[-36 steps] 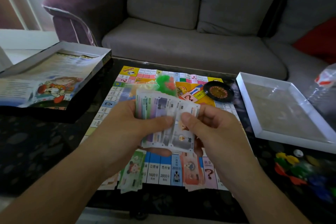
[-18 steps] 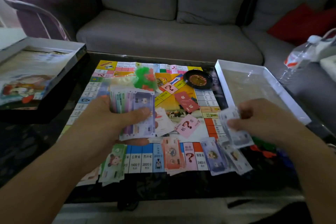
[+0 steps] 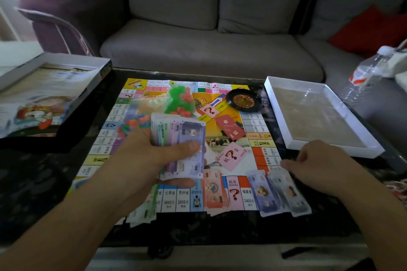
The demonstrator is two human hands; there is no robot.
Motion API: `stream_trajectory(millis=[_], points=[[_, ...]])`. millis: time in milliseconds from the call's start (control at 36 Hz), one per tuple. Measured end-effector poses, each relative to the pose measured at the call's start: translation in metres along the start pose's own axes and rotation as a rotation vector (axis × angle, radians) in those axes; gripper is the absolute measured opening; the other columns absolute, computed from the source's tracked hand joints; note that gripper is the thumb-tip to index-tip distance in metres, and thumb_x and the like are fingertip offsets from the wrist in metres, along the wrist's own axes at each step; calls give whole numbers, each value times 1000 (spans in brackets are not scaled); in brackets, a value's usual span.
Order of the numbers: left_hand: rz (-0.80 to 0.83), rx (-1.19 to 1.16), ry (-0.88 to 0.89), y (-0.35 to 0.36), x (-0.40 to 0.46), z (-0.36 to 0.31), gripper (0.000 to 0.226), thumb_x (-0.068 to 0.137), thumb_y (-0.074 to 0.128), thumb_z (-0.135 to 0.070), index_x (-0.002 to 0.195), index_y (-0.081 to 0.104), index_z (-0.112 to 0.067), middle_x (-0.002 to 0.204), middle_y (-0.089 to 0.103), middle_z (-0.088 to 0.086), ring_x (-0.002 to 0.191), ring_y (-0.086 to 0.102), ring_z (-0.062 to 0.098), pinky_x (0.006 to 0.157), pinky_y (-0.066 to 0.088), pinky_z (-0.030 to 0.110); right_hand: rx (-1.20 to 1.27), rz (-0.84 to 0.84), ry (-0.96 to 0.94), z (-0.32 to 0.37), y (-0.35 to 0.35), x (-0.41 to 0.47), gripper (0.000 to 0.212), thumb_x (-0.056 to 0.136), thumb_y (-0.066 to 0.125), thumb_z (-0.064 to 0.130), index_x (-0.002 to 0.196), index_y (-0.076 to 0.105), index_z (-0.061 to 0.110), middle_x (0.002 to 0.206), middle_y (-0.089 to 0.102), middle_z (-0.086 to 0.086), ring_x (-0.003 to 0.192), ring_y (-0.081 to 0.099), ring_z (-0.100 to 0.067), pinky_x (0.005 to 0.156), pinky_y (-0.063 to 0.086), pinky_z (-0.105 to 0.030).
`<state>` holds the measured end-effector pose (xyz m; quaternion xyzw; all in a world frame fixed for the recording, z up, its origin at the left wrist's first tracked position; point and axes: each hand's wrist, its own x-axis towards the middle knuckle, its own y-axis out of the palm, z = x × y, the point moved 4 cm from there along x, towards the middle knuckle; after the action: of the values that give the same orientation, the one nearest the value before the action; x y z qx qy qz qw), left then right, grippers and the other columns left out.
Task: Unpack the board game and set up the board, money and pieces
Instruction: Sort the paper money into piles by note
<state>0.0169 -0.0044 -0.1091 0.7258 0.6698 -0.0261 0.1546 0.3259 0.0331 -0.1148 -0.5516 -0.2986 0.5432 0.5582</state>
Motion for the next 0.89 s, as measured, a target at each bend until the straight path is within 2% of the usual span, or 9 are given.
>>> stream_trajectory(millis=[56, 111, 194, 306, 389, 472, 611, 778, 889], points=[[12, 5, 0, 0, 0, 2, 25, 80, 79, -6, 103, 81, -14, 104, 80, 14, 89, 78, 36, 63, 65, 54, 180, 19, -137, 24, -2, -14, 36, 93, 69, 57, 86, 74, 22, 83, 75, 5, 74, 68, -7, 64, 48, -29], [27, 16, 0, 2, -1, 5, 24, 77, 79, -7, 99, 82, -17, 102, 80, 13, 87, 79, 35, 60, 65, 50, 475, 155, -283, 51, 2, -32, 27, 91, 70, 55, 92, 73, 29, 86, 74, 9, 66, 65, -4, 64, 49, -28], [69, 20, -14, 8, -1, 9, 23, 76, 79, -9, 98, 83, -18, 102, 80, 15, 86, 78, 37, 59, 65, 49, 800, 365, -442, 85, 12, -55, 24, 89, 70, 50, 92, 73, 26, 86, 75, 3, 61, 62, -19, 56, 49, -32], [147, 31, -18, 16, -3, 11, 28, 81, 78, -9, 108, 80, -16, 103, 79, 19, 89, 78, 38, 60, 64, 41, 922, 283, -472, 106, 24, -57, 27, 98, 70, 32, 79, 64, 13, 66, 65, -8, 51, 57, -21, 47, 44, -31], [145, 18, -40, 14, -3, 12, 26, 87, 74, -12, 112, 78, -14, 106, 79, 18, 94, 78, 37, 65, 66, 44, 892, 222, -441, 106, 27, -51, 28, 99, 70, 25, 77, 63, 11, 60, 63, -1, 47, 55, -15, 48, 46, -30], [72, -92, -101, 8, -2, 12, 26, 94, 67, -13, 119, 73, -8, 109, 78, 18, 97, 78, 36, 71, 65, 52, 846, 178, -406, 94, 16, -43, 21, 100, 69, 25, 81, 71, 16, 68, 72, -5, 51, 57, -13, 53, 49, -30], [-40, -144, -143, -1, 1, 11, 22, 95, 63, -1, 117, 70, -2, 104, 79, 20, 92, 78, 35, 65, 66, 49, 615, -13, -320, 50, -10, -18, 22, 98, 73, 22, 77, 74, 13, 58, 68, -3, 42, 54, -6, 44, 42, -15], [-76, -115, -125, -5, 5, 14, 26, 91, 70, -3, 117, 72, -4, 105, 79, 16, 93, 79, 34, 62, 65, 44, 281, 219, -185, 20, 18, 1, 23, 97, 75, 19, 76, 75, 11, 63, 74, -8, 50, 62, -12, 54, 50, -28], [-45, -109, -97, -1, 5, 13, 24, 92, 70, -3, 116, 73, -8, 105, 79, 16, 92, 79, 33, 61, 64, 41, 188, 237, -132, 17, 30, 5, 18, 96, 76, 16, 79, 76, 9, 56, 70, 2, 48, 65, -6, 49, 48, -21]])
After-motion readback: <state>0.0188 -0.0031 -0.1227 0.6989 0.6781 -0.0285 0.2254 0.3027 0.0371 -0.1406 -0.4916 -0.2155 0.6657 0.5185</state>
